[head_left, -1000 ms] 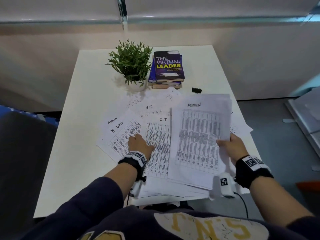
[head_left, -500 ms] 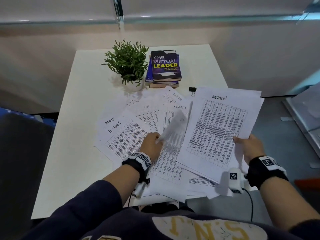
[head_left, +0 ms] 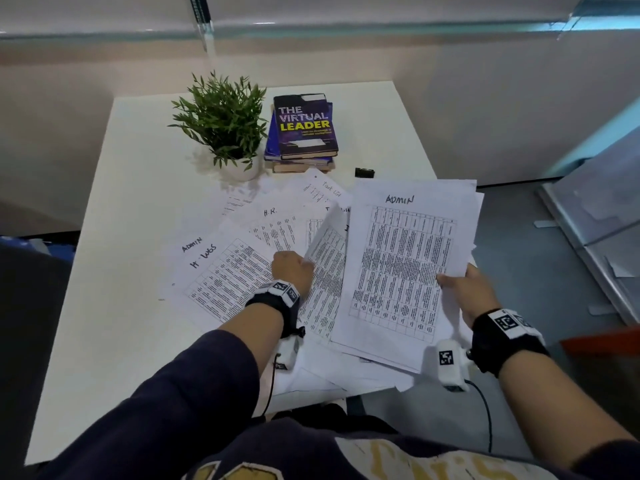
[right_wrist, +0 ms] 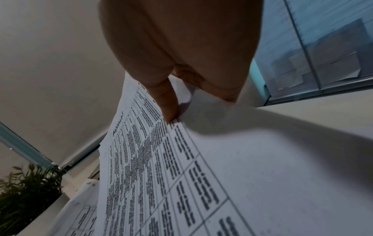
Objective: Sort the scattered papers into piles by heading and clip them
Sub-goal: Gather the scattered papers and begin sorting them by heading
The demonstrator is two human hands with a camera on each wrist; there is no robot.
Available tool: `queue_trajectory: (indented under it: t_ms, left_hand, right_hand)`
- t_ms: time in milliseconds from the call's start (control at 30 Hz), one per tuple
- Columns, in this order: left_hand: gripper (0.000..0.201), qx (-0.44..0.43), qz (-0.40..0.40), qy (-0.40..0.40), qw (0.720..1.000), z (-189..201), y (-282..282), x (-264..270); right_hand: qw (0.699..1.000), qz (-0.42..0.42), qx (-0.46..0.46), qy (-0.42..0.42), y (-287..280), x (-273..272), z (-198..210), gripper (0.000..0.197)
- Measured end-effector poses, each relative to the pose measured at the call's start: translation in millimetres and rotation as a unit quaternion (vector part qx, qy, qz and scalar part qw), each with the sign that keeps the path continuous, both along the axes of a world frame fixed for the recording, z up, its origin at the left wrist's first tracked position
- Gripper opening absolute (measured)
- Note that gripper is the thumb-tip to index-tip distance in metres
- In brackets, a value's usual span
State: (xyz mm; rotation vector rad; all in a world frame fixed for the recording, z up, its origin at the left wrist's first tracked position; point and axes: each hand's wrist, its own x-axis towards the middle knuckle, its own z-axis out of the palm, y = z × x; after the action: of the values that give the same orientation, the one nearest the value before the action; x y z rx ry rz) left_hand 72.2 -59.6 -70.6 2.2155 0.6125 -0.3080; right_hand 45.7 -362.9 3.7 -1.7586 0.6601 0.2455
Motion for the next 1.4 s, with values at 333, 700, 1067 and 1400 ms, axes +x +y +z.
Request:
queue_trajectory:
  t_ms: [333, 700, 1067, 1400]
  left_hand:
    - [0.053, 0.096, -0.046, 0.082, 0.991, -6.5, -12.7, 18.0]
    - [0.045, 0.081, -0.056, 0.119, 0.988, -11.8, -13.5, 27.0]
    - [0.015, 0.003, -0.012, 0.010, 1.000, -3.4, -11.1, 24.2]
    - [0.031, -0.055, -0.070, -0.065, 0.994, 56.8, -10.7, 27.7]
  right_hand:
    - [1.000, -0.009, 0.006, 0.011, -12.9, -6.8, 1.2, 0.029]
    - [1.000, 0.007, -0.003, 0.007, -15.4, -5.9, -8.4, 0.030]
    - [0.999, 0.013, -0.017, 0.025, -9.9, -3.0, -12.7, 0.035]
    - [0.999, 0.019, -0.039, 0.032, -32.6, 5.4, -3.1, 0.030]
